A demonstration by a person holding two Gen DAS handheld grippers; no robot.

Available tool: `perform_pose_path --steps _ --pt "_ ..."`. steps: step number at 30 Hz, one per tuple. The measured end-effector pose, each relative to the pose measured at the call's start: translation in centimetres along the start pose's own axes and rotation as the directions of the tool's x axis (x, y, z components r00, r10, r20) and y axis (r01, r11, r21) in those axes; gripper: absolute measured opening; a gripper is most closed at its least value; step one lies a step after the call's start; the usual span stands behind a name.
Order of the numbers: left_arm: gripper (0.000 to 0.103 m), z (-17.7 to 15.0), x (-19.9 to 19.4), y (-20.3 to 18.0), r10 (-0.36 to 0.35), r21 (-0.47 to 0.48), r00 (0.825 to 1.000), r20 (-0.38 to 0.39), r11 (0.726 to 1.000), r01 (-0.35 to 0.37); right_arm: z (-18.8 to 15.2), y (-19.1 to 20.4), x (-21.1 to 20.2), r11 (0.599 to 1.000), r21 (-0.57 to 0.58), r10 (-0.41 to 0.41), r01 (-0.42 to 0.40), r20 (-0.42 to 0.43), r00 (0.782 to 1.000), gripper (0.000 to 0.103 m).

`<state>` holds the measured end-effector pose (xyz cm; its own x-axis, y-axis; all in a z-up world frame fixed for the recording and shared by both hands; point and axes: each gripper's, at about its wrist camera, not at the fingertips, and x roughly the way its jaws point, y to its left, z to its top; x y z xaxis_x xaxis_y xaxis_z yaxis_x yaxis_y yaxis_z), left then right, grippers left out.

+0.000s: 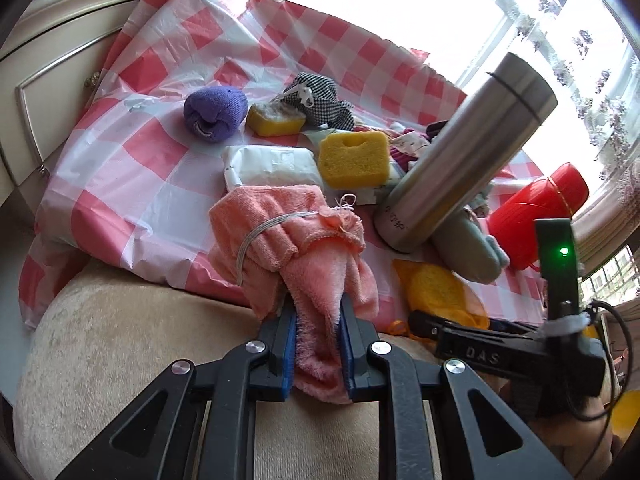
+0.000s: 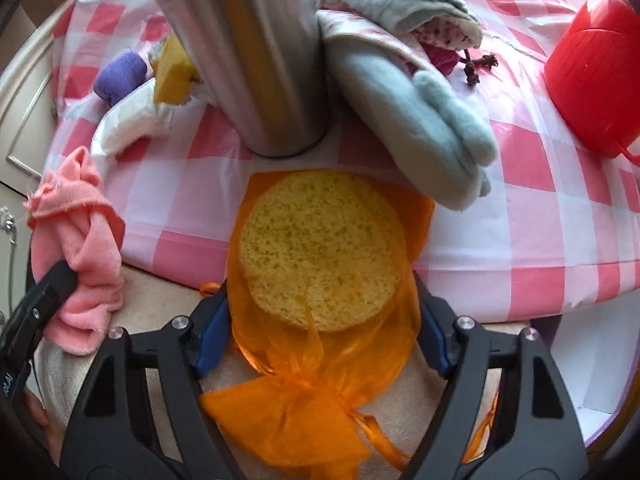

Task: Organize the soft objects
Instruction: 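Carry both items to the white box and open both tools to drop them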

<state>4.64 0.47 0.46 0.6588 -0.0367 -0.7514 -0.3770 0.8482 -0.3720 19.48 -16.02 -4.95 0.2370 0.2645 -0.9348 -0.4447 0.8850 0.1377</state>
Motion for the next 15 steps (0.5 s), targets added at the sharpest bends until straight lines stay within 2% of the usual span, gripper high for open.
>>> perform_pose_path --steps 9,15 --pt "0.019 -0.7 -1.4 -0.7 -0.051 0.022 0.997 0.05 0.999 0.05 -2.3 -0.9 -3.4 0.999 -0.032 0.046 -0.044 0.073 0.996 0.078" --pt "0.019 -1.5 -2.5 -1.9 -0.112 0.043 0.991 0.076 0.993 0.109 -5.4 -2.0 -7.5 0.998 -0.055 0.053 -0.044 0.176 0.983 0.078"
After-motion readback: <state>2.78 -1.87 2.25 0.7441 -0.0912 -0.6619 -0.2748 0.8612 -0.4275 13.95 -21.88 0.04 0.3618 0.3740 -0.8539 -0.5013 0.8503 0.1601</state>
